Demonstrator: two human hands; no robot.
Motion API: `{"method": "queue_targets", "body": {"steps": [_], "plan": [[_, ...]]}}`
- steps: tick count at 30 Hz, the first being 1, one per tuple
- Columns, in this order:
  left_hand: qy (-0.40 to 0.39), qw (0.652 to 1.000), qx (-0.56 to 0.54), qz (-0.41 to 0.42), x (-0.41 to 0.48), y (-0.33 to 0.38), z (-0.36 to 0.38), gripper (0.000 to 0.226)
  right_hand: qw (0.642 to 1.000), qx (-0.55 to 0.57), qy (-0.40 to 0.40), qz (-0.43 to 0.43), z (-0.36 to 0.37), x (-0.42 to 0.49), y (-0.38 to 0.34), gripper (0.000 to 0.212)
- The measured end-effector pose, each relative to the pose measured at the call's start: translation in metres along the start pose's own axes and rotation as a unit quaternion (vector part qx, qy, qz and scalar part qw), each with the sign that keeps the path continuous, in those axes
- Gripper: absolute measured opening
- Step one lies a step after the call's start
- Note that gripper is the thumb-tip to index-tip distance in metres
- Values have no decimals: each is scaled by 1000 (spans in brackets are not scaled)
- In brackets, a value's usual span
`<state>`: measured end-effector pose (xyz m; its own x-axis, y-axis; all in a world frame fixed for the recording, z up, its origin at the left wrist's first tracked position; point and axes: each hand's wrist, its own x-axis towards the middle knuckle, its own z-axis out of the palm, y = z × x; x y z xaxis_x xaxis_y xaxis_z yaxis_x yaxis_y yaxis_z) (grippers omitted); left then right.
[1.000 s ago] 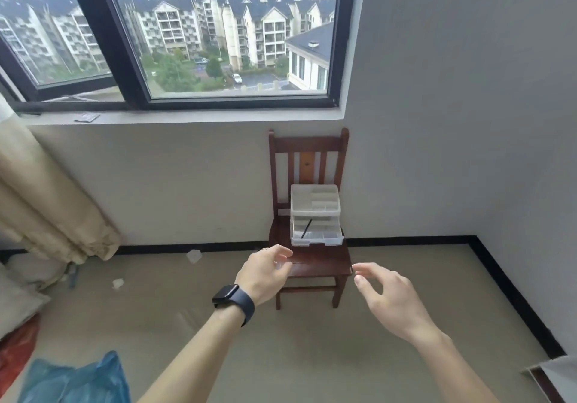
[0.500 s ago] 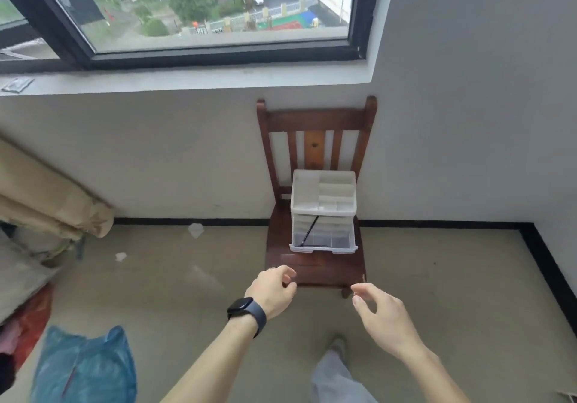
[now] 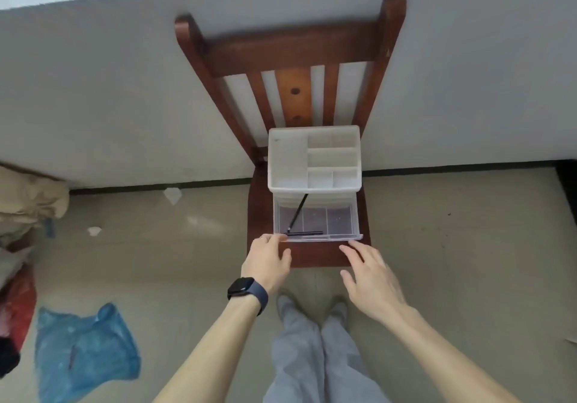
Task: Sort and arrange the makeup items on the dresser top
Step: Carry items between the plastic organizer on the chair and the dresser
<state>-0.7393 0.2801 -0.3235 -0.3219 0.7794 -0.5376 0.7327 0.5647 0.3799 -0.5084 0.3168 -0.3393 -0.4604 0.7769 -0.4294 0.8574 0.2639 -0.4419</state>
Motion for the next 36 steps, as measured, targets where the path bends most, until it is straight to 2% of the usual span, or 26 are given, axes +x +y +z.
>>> {"method": "queue_targets", "body": {"steps": [4,8,10,13,18,22,27,31,33,36], "plan": [[9,998,40,36,52,0,23,36,995,-81,43,-39,34,37,5,54],[0,992,121,39,93,7,38,25,987,-124,80,-63,60,63,15,55],[-3,984,174,35,107,11,43,17,982,-127,117,-78,67,73,21,53],[-16,970,240,31,121,15,47,17,975,-114,162,-102,72,84,25,48],[-15,953,298,54,137,18,49,25,978,-107,151,-100,67,95,21,46],[-7,960,273,66,142,20,43,16,983,-95,128,-92,62,95,21,46],[-12,973,212,87,129,15,16,15,993,-80,58,-69,58,98,18,24],[-3,982,155,105,102,-17,-8,19,995,-56,47,-66,51,99,5,32],[1,990,111,89,84,-44,-12,16,997,-34,37,-62,50,102,-4,31],[28,1000,8,10,64,-86,-9,8,999,-10,4,-49,51,115,-20,29]]}}
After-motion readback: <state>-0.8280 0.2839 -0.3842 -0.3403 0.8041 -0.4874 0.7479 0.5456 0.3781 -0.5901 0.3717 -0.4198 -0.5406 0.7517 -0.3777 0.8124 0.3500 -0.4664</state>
